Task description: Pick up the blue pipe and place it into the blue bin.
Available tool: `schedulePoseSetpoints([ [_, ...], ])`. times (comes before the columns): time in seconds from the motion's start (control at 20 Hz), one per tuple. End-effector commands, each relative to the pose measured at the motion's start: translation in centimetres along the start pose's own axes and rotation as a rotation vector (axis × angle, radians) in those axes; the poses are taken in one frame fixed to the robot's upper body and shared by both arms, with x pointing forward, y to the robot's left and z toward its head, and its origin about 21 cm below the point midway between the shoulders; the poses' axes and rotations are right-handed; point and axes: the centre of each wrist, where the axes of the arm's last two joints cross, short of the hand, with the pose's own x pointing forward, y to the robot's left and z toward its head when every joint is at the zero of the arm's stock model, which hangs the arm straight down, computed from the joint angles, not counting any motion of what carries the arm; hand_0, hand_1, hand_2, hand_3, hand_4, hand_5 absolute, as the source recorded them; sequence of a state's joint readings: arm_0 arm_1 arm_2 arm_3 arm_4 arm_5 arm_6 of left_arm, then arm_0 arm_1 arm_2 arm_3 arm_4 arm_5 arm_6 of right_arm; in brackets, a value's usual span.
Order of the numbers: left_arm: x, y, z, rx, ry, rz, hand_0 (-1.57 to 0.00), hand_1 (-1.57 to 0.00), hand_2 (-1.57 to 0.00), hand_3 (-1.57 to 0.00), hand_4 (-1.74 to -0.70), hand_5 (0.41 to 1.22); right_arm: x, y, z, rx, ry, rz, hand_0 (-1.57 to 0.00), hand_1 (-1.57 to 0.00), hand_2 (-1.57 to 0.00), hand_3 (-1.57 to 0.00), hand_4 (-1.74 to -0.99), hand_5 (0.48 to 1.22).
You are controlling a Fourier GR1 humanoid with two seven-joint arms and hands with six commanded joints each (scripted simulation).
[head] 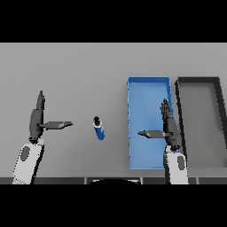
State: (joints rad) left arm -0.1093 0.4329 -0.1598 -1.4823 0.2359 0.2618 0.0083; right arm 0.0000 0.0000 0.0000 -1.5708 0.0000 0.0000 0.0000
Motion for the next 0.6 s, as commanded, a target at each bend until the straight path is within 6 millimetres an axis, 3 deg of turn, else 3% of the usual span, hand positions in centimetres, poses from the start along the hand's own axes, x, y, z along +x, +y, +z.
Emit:
schedulePoseSetpoints([
  [0.0, 0.0, 0.1, 0.0, 0.002, -0.004, 0.000, 0.00, 0.00, 0.00, 0.00, -1.07, 0.591, 0.0, 0.1, 0.0, 0.000, 0.000, -0.001, 0.00, 0.00, 0.00, 0.00, -1.225, 0.617],
  [0.25, -0.1, 1.0, -0.3, 0.005, 0.000, -0.002, 0.00, 0.00, 0.00, 0.00, -1.07, 0.591, -0.2, 0.8, -0.1, 0.004, 0.001, -0.003, 0.00, 0.00, 0.00, 0.00, -1.225, 0.617],
  [0.35, 0.9, 3.2, -0.1, -0.264, -0.067, -0.115, 0.00, 0.00, 0.00, 0.00, -1.07, 0.590, 0.6, 0.3, 0.7, 0.099, -0.083, 0.153, 0.00, 0.00, 0.00, 0.00, -1.224, 0.618],
  [0.55, 0.9, 4.7, -0.4, -0.400, -0.055, -0.154, 0.00, 0.00, 0.00, 0.00, -1.08, 0.591, 1.2, 0.4, 2.1, 0.139, -0.090, 0.250, 0.00, 0.00, 0.00, 0.00, -1.215, 0.618],
])
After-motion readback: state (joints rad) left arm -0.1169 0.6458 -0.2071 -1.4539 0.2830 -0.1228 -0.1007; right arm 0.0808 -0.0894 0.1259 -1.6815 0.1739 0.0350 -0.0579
